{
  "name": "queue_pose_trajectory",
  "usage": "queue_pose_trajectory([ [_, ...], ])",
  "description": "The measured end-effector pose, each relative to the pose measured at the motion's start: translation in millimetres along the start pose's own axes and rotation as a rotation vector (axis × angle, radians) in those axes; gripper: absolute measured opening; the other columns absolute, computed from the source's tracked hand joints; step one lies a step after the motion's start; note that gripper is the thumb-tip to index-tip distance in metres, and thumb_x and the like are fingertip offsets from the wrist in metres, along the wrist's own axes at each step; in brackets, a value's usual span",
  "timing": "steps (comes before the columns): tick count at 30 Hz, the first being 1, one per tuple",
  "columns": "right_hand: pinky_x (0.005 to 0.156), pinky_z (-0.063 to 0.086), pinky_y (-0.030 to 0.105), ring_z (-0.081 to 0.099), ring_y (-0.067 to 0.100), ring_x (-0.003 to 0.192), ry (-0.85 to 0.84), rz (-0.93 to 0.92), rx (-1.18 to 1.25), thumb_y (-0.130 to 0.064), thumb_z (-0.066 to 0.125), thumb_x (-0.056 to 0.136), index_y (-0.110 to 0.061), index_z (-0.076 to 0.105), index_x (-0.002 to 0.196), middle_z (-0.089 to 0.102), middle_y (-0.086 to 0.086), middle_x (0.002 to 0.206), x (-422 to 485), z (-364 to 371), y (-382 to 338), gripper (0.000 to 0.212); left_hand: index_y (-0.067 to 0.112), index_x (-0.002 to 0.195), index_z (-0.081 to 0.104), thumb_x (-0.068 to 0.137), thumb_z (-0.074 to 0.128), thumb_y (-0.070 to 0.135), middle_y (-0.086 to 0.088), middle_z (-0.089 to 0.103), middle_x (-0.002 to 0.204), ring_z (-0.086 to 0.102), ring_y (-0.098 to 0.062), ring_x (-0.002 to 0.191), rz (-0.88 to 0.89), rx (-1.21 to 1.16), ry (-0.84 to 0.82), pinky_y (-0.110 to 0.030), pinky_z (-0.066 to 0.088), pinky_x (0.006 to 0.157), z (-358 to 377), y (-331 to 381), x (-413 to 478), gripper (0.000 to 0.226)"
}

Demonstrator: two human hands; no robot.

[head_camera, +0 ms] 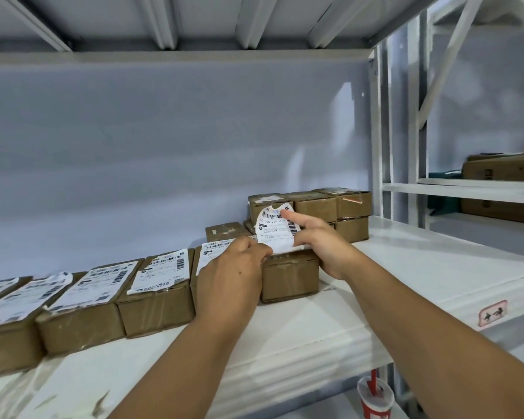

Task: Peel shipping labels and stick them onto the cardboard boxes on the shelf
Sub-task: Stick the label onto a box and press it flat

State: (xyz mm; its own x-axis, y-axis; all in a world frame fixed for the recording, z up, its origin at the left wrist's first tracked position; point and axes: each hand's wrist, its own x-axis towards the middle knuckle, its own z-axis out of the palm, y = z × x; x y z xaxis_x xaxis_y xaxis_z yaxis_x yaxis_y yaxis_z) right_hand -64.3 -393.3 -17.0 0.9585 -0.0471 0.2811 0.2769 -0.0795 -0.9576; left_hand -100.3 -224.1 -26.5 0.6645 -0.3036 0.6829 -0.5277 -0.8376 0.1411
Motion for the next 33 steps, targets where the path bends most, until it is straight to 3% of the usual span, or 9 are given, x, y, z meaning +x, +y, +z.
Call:
queue_pose_trajectory([
  [5,0.102,0.042,0.036,0.059,0.021,0.116,-0.002,0.010,-0.018,0.000,0.046,0.061,-0.020,0.050,0.135,0.064,0.003,0.121,-1.9,0.6,0.5,0.077,0.033,0.118,0.060,0.098,0.044,0.025,0.010,0.056,0.118,0.058,-0.019,0.101,0.033,0.035,-0.006,-0.035,0.049,0.079,2.8,-1.2,-0.9,0.027],
  [10,0.098,0.044,0.038,0.058,0.024,0.116,0.012,0.010,-0.052,0.014,0.039,0.076,-0.019,0.046,0.139,0.062,0.005,0.124,-0.2,-1.8,5.8,0.071,0.035,0.119,0.058,0.096,0.045,0.016,0.010,0.056,0.119,0.058,-0.018,0.104,0.076,0.073,-0.013,-0.033,0.049,0.080,4.6,-3.1,-0.8,0.033],
  [15,0.100,0.044,0.039,0.060,0.021,0.113,0.006,0.004,-0.083,0.004,0.048,0.070,-0.024,0.045,0.140,0.062,0.002,0.124,1.5,-0.7,8.7,0.075,0.035,0.124,0.053,0.092,0.046,0.012,0.011,0.053,0.120,0.057,-0.017,0.106,0.118,0.134,-0.049,-0.033,0.049,0.081,2.3,-5.3,-2.2,0.040],
  [20,0.100,0.045,0.031,0.054,0.016,0.118,-0.021,-0.020,-0.119,-0.006,0.051,0.061,-0.029,0.043,0.141,0.055,-0.002,0.134,0.8,0.2,8.9,0.083,0.034,0.126,0.051,0.088,0.047,0.009,0.010,0.052,0.120,0.058,-0.017,0.106,0.118,0.174,-0.075,-0.034,0.050,0.081,1.9,-4.2,-2.6,0.046],
  [25,0.100,0.044,0.028,0.052,0.012,0.120,-0.046,-0.055,-0.162,0.006,0.049,0.080,-0.026,0.039,0.143,0.049,-0.005,0.139,2.1,-1.7,12.3,0.072,0.035,0.126,0.049,0.087,0.047,0.011,0.011,0.051,0.120,0.057,-0.017,0.107,0.113,0.195,-0.081,-0.034,0.049,0.083,1.8,-4.6,-2.7,0.046],
  [33,0.102,0.043,0.029,0.047,0.008,0.123,-0.013,-0.109,-0.232,0.006,0.054,0.081,-0.024,0.038,0.144,0.038,-0.010,0.145,4.7,-0.2,14.3,0.072,0.033,0.125,0.052,0.087,0.046,0.008,0.009,0.053,0.121,0.057,-0.019,0.108,0.114,0.185,-0.063,-0.034,0.049,0.084,4.0,-5.6,-3.1,0.045],
])
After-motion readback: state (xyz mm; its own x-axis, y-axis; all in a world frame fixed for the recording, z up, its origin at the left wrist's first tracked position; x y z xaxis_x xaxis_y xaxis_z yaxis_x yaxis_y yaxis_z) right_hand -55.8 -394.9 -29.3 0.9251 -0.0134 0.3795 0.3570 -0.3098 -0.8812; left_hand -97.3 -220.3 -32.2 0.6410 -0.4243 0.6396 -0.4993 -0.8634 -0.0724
